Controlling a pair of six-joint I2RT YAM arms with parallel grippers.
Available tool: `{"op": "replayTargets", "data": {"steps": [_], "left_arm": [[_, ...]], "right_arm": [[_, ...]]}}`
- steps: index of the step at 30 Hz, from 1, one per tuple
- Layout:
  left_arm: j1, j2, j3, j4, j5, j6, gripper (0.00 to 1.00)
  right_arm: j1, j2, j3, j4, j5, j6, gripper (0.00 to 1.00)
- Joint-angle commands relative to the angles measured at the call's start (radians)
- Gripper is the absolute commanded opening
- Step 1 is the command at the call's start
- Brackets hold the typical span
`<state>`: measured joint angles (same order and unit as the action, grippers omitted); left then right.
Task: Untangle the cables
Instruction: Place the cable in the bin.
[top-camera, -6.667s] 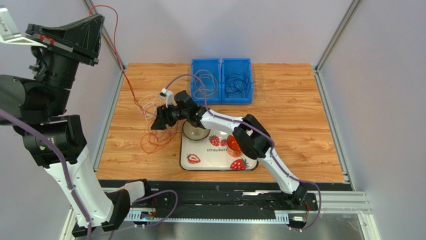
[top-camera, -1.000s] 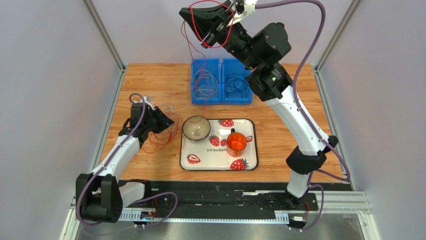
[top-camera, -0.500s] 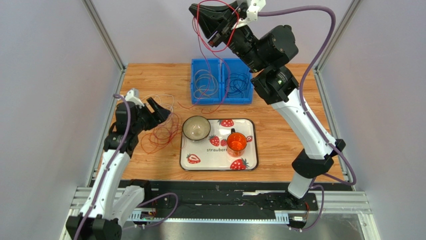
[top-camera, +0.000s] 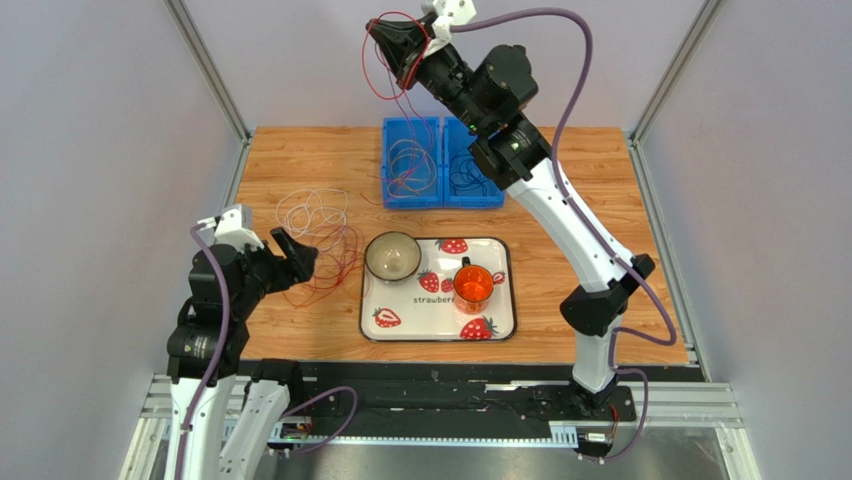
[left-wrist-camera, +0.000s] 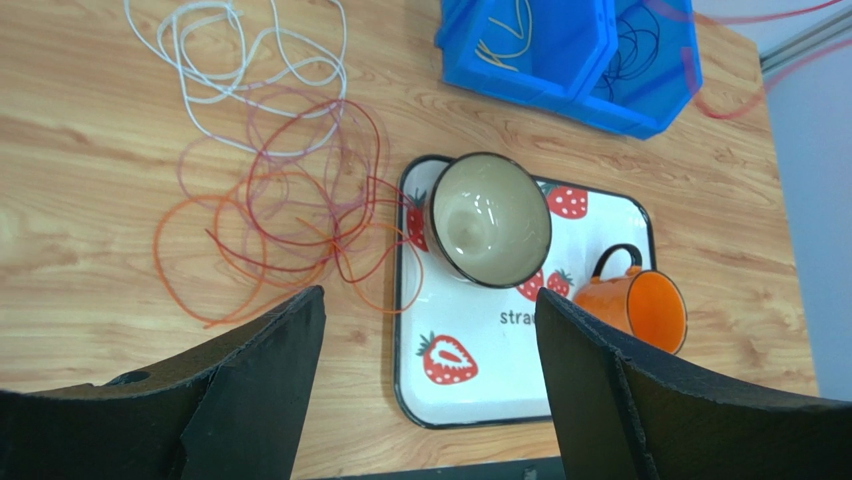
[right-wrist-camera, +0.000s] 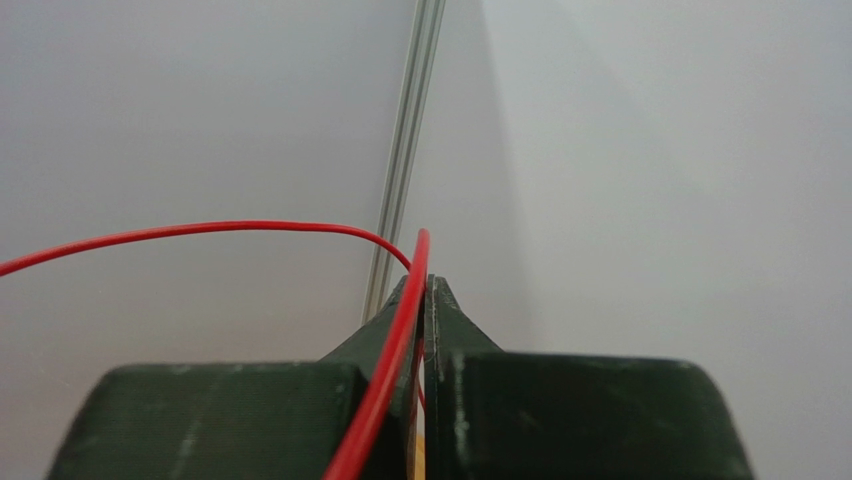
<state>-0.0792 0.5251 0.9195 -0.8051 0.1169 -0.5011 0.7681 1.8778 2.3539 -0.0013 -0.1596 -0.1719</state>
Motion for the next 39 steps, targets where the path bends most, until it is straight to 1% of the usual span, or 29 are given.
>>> {"op": "replayTargets", "data": {"steps": [1, 3, 5, 11, 29, 37, 39], "left_arm": [[-0.004, -0.010, 0.044, -0.030, -0.072, 0.114, 0.84], [-0.004, -0.014, 0.027, -0.011, -0.072, 0.108, 0.84], [-0.004, -0.013, 0.022, 0.001, -0.037, 0.107, 0.83], [-0.004, -0.016, 0.024, -0.006, -0.056, 0.118, 0.82], [-0.004, 0.016, 0.025, -0.009, -0.049, 0.122, 0.78], [-0.004, 0.032, 0.025, -0.011, -0.048, 0.124, 0.77], [-0.004, 0.033, 0.025, -0.011, -0.046, 0.124, 0.77]], "right_arm": [[-0.053, 0.075, 0.083, 0.041, -0.046, 0.043, 0.00], [-0.079, 0.122, 0.108, 0.043, -0.060, 0.061, 0.00], [-0.095, 0.155, 0.140, 0.044, -0.077, 0.080, 0.00], [-0.145, 0.253, 0.196, 0.076, -0.107, 0.115, 0.00], [-0.236, 0.429, 0.173, 0.250, -0.135, 0.166, 0.00], [-0.277, 0.511, 0.156, 0.291, -0.144, 0.166, 0.00], [-0.288, 0.521, 0.151, 0.297, -0.153, 0.196, 0.00]]}}
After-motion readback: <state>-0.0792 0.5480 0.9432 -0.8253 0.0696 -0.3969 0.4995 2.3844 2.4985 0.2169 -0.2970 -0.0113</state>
